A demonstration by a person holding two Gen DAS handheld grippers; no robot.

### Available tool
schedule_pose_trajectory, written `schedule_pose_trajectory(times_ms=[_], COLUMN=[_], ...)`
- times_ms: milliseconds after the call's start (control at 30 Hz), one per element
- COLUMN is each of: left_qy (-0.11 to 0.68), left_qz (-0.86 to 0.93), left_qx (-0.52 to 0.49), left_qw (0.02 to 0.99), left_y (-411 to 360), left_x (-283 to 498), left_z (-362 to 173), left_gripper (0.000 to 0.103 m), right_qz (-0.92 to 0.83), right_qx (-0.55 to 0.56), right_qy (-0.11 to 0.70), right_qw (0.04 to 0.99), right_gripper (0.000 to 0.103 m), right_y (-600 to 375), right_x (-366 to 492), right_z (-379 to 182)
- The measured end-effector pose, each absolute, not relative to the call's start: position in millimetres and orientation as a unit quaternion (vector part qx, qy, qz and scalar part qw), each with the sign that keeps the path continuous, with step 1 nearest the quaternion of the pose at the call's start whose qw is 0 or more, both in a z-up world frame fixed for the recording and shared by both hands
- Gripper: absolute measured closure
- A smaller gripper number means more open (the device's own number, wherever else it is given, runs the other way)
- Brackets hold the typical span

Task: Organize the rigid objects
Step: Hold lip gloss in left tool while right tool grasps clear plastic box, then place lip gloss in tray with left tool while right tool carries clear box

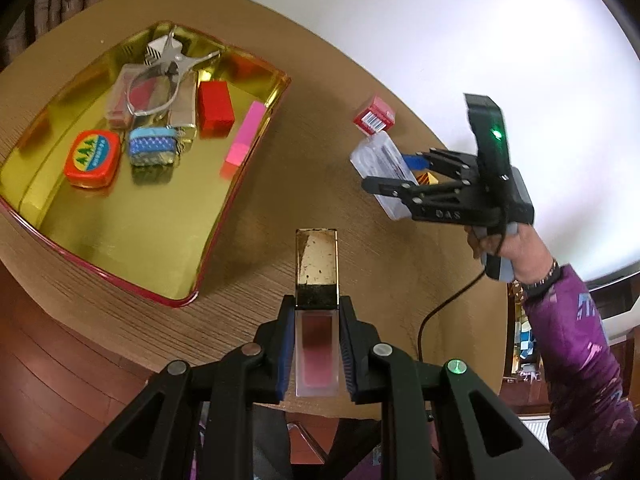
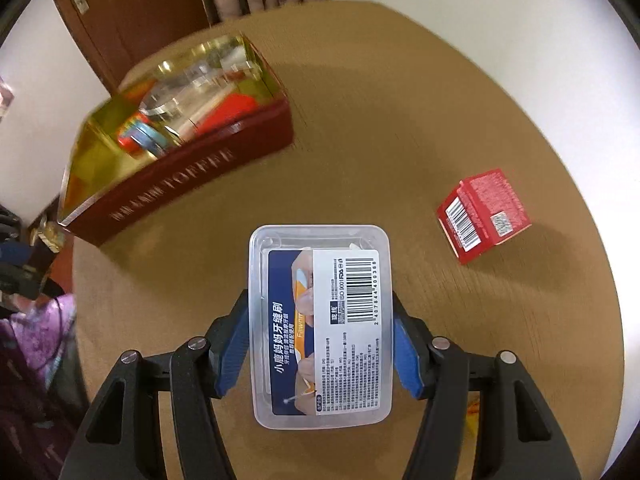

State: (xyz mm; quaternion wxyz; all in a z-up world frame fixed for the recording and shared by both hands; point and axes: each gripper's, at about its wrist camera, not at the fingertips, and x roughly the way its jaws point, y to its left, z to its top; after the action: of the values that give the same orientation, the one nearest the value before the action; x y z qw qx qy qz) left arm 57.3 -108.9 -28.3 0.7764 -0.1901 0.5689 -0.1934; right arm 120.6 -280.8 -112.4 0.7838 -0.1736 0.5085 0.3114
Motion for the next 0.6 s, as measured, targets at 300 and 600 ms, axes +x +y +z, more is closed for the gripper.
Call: schedule_pose_trajectory(times_ms=[300,600], left_qy=[0.529,0.541], left_qz=[-0.138,-0.098], left_qx=[-0.190,-0.183], left_qw=[0.815,0.815], left_y=[-53,-11], left_x=[70,137], left_z=[-2,-26], left_gripper=[0.083,0.085], right_qz=[0.331,0.340], right_qx=[-0.086,-0.056], right_qy=[0.442,0.434], right_qw=[0.830,0.832], right_gripper=[0.044,0.044], right_y=[-263,-245], right_x=[78,58], right_z=[-57,-45])
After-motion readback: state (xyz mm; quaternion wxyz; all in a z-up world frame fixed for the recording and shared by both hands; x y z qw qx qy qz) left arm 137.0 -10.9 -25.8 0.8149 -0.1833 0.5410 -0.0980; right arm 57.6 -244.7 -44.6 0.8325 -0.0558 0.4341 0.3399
